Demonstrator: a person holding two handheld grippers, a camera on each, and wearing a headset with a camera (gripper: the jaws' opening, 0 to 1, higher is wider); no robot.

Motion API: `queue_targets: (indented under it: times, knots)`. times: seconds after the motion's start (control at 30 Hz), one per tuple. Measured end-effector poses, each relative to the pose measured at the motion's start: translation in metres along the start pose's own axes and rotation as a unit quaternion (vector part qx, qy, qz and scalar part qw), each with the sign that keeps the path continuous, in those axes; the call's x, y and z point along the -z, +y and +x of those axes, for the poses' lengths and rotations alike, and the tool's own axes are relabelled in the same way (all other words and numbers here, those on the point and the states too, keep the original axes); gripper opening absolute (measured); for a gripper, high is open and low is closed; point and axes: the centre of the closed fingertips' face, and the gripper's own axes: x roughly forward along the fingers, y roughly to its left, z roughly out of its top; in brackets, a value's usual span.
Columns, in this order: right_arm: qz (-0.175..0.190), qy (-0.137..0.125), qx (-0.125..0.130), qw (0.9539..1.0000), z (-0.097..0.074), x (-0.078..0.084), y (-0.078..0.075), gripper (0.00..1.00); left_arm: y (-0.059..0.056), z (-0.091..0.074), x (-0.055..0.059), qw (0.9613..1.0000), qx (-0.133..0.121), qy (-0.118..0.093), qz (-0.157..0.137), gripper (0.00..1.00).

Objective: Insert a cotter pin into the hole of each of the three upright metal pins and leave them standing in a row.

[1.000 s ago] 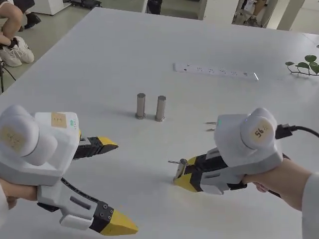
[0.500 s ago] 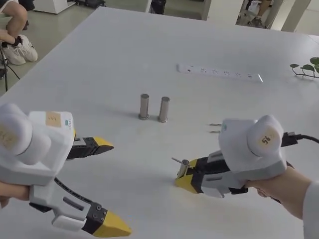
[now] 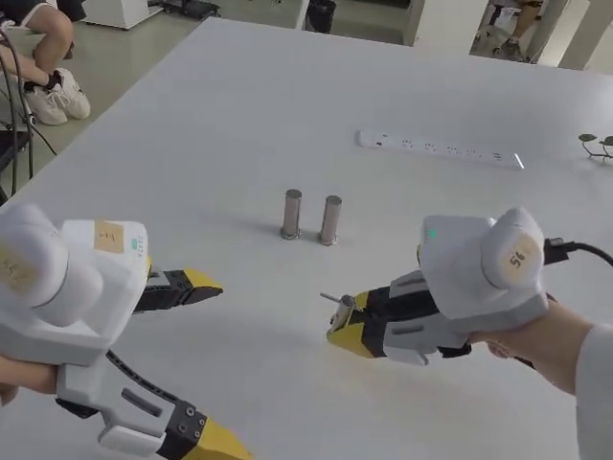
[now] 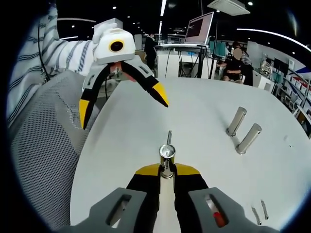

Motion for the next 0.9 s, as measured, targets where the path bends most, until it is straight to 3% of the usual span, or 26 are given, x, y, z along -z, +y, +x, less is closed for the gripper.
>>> queue_targets:
  times: [0.2, 0.6, 0.9]
  knots:
    - [-0.026, 0.005, -0.022, 0.9994, 0.012, -0.006, -0.005, 0.04, 0.003, -0.003, 0.0, 1.0, -0.004, -0.001, -0.003, 0.99]
    - [-0.028, 0.002, -0.041, 0.9988, 0.035, -0.014, -0.016, 0.04, 0.009, -0.002, 0.002, 0.9999, -0.008, 0.0, -0.01, 0.99]
    - [-0.036, 0.004, -0.053, 0.9979, 0.039, -0.014, -0.015, 0.04, 0.009, -0.001, -0.008, 0.9997, -0.006, -0.017, -0.013, 0.99]
